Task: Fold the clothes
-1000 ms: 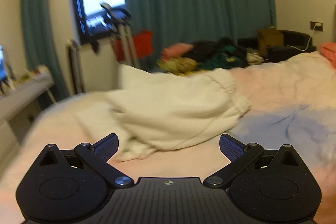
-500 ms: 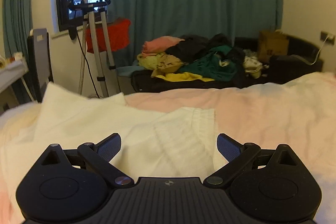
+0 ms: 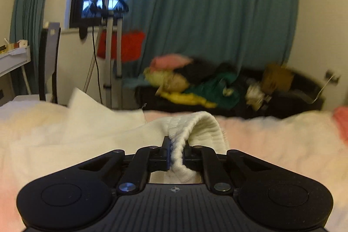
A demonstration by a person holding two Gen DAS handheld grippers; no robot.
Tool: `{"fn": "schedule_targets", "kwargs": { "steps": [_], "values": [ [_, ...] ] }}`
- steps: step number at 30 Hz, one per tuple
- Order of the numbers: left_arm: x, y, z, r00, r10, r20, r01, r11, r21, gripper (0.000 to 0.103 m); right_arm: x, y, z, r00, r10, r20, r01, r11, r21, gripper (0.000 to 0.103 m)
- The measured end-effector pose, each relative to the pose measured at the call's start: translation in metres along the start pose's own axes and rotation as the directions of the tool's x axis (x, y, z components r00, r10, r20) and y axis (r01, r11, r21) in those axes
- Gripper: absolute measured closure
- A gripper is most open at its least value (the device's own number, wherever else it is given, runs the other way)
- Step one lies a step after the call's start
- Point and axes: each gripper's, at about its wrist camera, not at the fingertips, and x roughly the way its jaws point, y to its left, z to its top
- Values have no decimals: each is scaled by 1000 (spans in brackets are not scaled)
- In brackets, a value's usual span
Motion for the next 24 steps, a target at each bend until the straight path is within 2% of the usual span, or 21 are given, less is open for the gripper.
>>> {"fn": "schedule_targets", "kwargs": {
  "steps": [4,6,8,10,12,14,16,18,19,21,22,24],
  "values": [
    [-95,45,12,993,-42,112,46,998,-36,94,-16,8,7,999,14,34,-13,999,-29,17],
    [-142,77,12,988,-27,154,38,997,-71,94,-26,10,12,998,45,42,-44,999,-19,17],
    [-180,113,6,983,6,182,13,994,-104,94,-41,13,17,991,129,20,-129,992,-1,16],
    [-213,149,-5,978,39,204,-15,993,-119,94,-56,18,17,974,227,-16,-227,974,17,16],
    [-231,180,-21,976,88,197,-71,993,-93,94,-69,28,11,945,319,-69,-319,948,18,16],
    [-243,209,-41,979,129,157,-110,986,-121,95,-67,46,-1,918,358,-171,-367,930,-24,16],
    [-240,237,-60,980,171,104,-150,972,-182,95,-59,68,-16,885,371,-282,-405,912,-73,19],
    [-233,259,-73,980,191,49,-174,955,-240,95,-50,82,-28,852,388,-351,-442,893,-85,26],
    [-231,268,-76,981,192,37,-176,949,-260,95,-46,89,-33,835,393,-384,-459,884,-92,26],
    [-238,281,-81,976,214,38,-199,949,-246,95,-38,101,-44,810,386,-443,-481,868,-123,26],
    [-235,284,-80,974,225,35,-211,949,-235,95,-33,106,-48,798,377,-470,-487,862,-137,26],
    [-227,294,-80,976,219,23,-206,944,-256,95,-23,110,-59,792,343,-505,-480,861,-169,29]
  ]
}}
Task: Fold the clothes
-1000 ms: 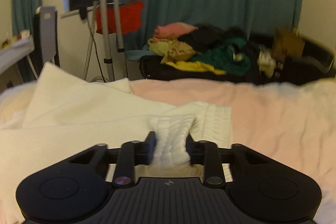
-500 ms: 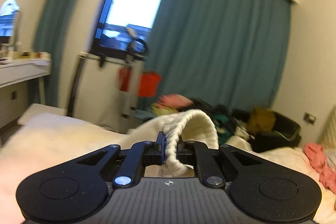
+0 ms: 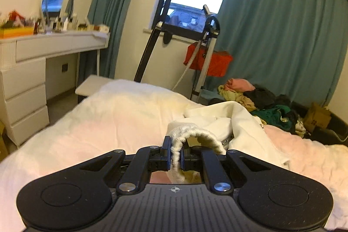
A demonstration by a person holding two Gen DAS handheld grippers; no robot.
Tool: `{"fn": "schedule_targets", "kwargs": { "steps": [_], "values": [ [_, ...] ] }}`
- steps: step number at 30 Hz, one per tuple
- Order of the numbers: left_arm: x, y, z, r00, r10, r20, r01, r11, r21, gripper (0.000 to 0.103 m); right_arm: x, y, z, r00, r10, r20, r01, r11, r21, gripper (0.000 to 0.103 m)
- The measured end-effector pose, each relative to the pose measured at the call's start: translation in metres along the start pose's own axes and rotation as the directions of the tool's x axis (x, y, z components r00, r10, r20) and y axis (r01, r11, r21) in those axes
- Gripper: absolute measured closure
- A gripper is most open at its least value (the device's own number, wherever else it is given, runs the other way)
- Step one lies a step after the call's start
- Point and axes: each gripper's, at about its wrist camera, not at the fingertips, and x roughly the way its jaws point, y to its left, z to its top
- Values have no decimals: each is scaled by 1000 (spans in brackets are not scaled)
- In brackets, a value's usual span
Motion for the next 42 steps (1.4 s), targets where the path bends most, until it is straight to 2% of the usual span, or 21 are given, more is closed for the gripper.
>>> {"fn": "schedule_targets", "kwargs": {
  "steps": [1,2,4,8,9,11,13,19,23,25,27,29,32,34,36,38,39,42],
  "values": [
    [5,0,-2,1000,0,-9,0,1000,-7,95,9,2,-3,999,-29,-18,29,1000,-13,37],
    [11,-1,-4,1000,0,-17,-1,1000,-15,95,18,1,-3,998,-55,-43,54,998,-26,39],
    [18,0,-11,999,21,-27,-21,1000,14,95,31,-5,-1,996,-65,-60,65,998,-7,53],
    [45,3,-11,1000,13,-26,-13,1000,-2,95,40,-14,2,1000,-9,2,8,996,93,54],
    [47,3,-10,1000,10,-27,-10,1000,-17,95,42,-12,3,1000,-8,3,8,997,82,55],
    [46,6,-8,1000,-6,-31,5,999,-39,95,47,-8,4,1000,-6,4,6,998,61,70],
    [44,9,-7,999,-13,-31,11,998,-54,95,47,-1,7,999,-16,28,16,1000,22,76],
    [32,22,-2,999,-34,-25,30,986,-161,95,2,27,18,987,-9,161,24,995,-95,83],
    [13,35,8,998,-57,23,60,972,-226,95,-49,56,17,973,34,230,11,981,-193,84],
    [8,43,12,996,-87,32,92,961,-261,95,-66,66,7,974,71,216,-20,973,-229,83],
    [12,47,12,998,-66,-4,63,964,-257,95,-64,73,-4,987,84,136,-47,966,-255,82],
    [22,52,6,995,-27,-97,0,963,-269,95,-55,77,-12,995,83,46,-68,959,-275,79],
    [30,60,-3,973,8,-230,-74,957,-279,94,-39,80,-18,996,66,-63,-81,952,-295,74],
    [27,65,-5,958,24,-284,-108,953,-284,92,-38,75,-18,992,80,-95,-102,960,-261,73],
    [18,70,-4,951,-10,-308,-89,948,-304,90,-39,69,-15,986,111,-124,-136,968,-210,73],
    [4,73,-2,949,-9,-314,-97,943,-319,87,-41,62,-13,983,132,-126,-152,976,-159,72],
    [-4,73,-1,948,0,-317,-106,942,-318,86,-43,57,-12,980,149,-129,-165,978,-131,67],
    [-26,77,-1,950,-27,-312,-79,943,-323,71,-46,45,-9,965,224,-134,-229,973,-27,50]
  ]
}}
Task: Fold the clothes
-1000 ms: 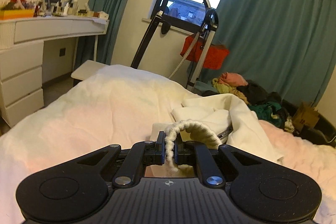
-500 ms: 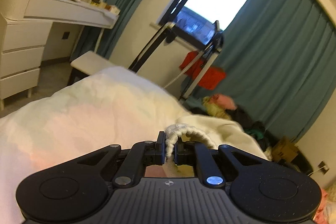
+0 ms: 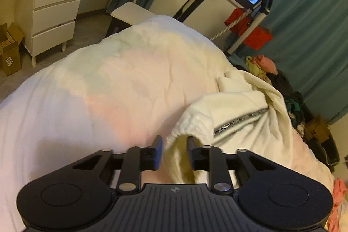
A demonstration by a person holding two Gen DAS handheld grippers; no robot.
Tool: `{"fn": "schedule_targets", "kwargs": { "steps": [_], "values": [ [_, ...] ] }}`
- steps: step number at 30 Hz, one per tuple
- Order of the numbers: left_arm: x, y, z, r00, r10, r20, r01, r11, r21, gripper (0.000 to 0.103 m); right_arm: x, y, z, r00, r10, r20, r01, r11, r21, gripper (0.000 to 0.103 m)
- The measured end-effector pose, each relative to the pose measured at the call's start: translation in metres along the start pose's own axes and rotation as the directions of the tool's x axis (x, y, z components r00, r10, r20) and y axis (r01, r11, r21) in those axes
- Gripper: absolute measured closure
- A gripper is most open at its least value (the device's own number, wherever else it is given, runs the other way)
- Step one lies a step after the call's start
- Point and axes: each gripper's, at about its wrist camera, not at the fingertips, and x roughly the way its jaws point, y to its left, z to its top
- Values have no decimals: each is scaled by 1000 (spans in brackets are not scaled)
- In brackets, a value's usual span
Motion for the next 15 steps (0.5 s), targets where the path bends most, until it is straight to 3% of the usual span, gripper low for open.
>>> {"fn": "schedule_targets", "kwargs": {
  "steps": [3,8,11,15],
  "values": [
    [-15,6,-9,997,-77,-6,77,997,-6,61,-3,-2,1,998,60,17,-61,996,65,38],
    [-9,-2,-17,992,-122,-35,123,992,32,49,-5,-17,6,996,67,62,-75,985,153,38],
    [10,-9,-15,991,-107,-84,113,991,66,49,-4,-33,6,995,14,94,-36,968,247,38],
    [41,-19,-12,988,-95,-123,107,990,95,51,2,-60,3,994,-36,107,-11,913,408,38]
  ]
}}
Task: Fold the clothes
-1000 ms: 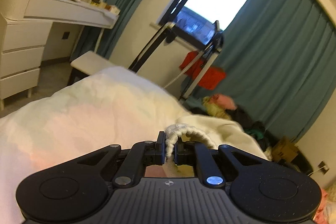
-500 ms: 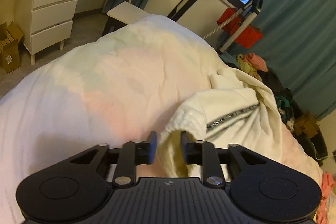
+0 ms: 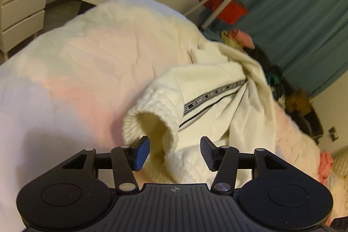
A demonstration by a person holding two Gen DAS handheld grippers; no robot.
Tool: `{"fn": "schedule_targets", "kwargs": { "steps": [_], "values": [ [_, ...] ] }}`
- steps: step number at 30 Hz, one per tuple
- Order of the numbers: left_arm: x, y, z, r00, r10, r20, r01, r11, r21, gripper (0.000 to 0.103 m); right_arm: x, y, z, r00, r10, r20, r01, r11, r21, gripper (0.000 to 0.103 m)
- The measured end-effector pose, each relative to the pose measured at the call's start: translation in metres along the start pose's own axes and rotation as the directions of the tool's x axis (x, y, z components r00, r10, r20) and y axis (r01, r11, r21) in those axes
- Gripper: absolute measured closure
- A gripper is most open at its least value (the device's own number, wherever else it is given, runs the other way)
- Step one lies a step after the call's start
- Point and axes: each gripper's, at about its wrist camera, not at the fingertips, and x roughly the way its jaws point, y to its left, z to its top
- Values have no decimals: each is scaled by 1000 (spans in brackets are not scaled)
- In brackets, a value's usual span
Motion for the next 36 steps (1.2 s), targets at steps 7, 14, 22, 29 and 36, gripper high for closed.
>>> {"fn": "schedule_targets", "kwargs": {
  "steps": [7,14,22,29,36],
  "values": [
    [27,-17,-1,998,57,28,-60,991,122,92,9,-5,-3,1000,28,-11,-28,998,62,38],
    [-19,33,20,965,-96,245,133,981,-141,93,15,3,-7,998,62,-26,-61,998,31,38],
    [27,55,24,982,165,89,-142,964,-223,91,45,9,-14,991,100,-93,-94,994,62,38],
    [-3,50,19,982,146,118,-125,977,-172,63,59,0,-19,978,166,-126,-145,976,160,38],
    [-26,56,21,965,188,186,-156,973,-173,32,93,4,-25,974,135,-182,-107,982,154,39]
  ]
}}
